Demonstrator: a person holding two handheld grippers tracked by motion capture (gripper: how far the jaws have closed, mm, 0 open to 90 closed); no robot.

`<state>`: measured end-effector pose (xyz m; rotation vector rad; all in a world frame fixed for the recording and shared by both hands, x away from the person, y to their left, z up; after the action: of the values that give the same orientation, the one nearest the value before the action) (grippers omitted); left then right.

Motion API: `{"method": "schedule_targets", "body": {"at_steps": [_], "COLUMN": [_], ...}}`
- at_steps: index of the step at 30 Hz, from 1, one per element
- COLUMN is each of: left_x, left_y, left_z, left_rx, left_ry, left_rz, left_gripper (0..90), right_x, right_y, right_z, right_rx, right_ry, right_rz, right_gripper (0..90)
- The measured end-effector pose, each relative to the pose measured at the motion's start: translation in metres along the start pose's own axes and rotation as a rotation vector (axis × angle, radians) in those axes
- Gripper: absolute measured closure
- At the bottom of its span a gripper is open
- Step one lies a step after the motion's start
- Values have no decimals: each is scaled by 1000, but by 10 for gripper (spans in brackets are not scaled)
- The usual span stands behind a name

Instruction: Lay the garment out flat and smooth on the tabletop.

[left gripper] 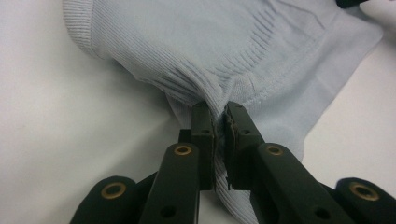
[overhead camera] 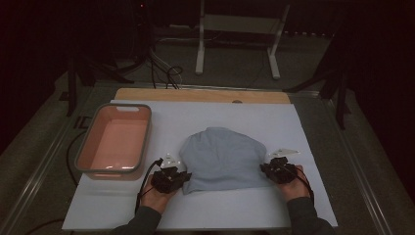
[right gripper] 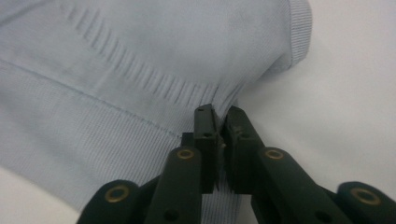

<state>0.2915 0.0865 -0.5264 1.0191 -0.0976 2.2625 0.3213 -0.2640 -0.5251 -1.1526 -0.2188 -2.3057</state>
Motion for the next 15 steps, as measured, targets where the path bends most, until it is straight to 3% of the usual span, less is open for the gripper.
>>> {"method": "schedule_targets", "body": {"at_steps": [5,15], "left_x": [5,20], "left_y": [2,11], "left_z": [-1,-8], "left_rx": [5,-9], "left_ry": [3,-11], "left_rz": [-23,-84], "left_gripper": [847,846], "right_x": [12,43], "right_y": [-1,-15], "right_z": [-10,-30], "right_rx": [-41,-39], "right_ry": [-3,18], "right_rz": [49,100], "right_gripper": [856,856]}}
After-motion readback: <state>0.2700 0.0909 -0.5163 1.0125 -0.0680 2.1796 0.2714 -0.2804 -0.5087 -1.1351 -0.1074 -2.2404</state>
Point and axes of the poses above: each handheld gripper's, and its own axes: x roughly backward along the jaws, z roughly out of its top, y roughly to its right, the point moved 3 cm from there along -x, roughly forward along the jaws, and after that the axes turned 6 degrees about z, right-handed, at the moved point
